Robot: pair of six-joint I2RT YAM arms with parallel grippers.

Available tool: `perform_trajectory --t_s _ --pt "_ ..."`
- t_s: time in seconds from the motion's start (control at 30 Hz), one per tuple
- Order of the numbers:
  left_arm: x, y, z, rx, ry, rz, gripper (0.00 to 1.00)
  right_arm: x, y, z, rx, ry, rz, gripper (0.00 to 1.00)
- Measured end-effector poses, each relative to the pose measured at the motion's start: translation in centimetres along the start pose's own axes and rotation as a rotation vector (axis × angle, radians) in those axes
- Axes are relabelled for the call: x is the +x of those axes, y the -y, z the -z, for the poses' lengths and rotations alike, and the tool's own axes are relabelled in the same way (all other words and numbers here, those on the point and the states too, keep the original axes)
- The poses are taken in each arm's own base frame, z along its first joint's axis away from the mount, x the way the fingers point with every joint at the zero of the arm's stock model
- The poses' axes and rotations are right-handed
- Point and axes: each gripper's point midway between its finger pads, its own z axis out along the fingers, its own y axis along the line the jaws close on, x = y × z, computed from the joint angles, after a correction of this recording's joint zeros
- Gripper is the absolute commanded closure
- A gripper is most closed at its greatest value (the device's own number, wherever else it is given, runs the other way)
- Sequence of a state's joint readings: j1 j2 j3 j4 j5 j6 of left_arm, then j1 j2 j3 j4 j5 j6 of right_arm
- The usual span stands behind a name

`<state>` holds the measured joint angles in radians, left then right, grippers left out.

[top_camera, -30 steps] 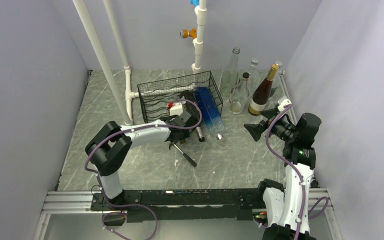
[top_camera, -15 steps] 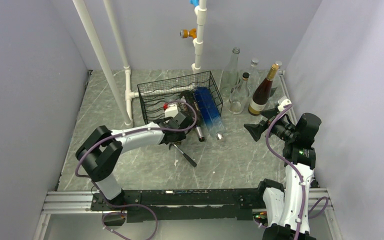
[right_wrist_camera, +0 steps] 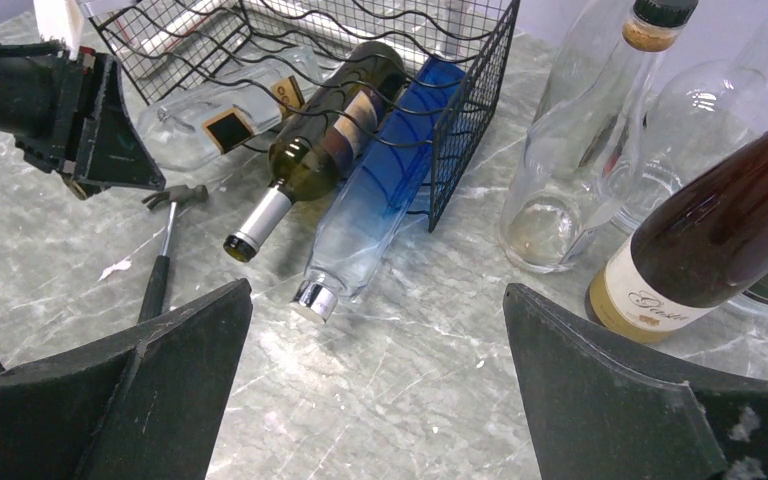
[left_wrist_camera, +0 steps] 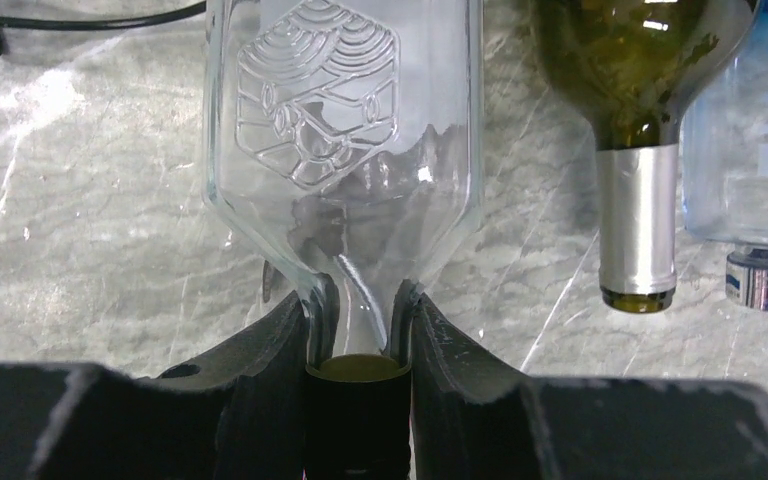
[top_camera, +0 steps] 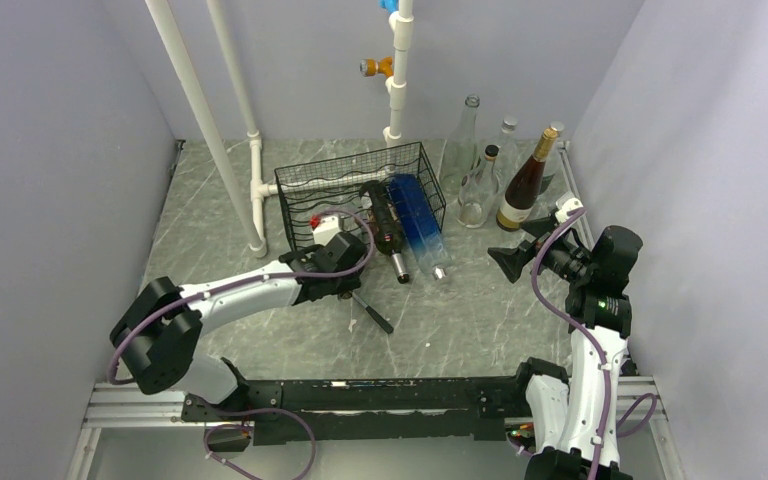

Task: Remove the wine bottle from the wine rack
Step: Pick up the wine bottle from the wine rack.

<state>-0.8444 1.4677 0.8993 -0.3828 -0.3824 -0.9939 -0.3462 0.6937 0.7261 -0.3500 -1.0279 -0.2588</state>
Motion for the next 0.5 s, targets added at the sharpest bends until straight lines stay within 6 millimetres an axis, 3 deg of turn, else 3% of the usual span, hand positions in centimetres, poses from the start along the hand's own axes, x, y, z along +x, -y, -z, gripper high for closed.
perform_trajectory --t_s 0.5 --pt "1.8 -0.1 2.9 0.079 -0.012 -0.029 1.0 0.1 0.0 0.0 0.0 -0.001 -0.002 0.0"
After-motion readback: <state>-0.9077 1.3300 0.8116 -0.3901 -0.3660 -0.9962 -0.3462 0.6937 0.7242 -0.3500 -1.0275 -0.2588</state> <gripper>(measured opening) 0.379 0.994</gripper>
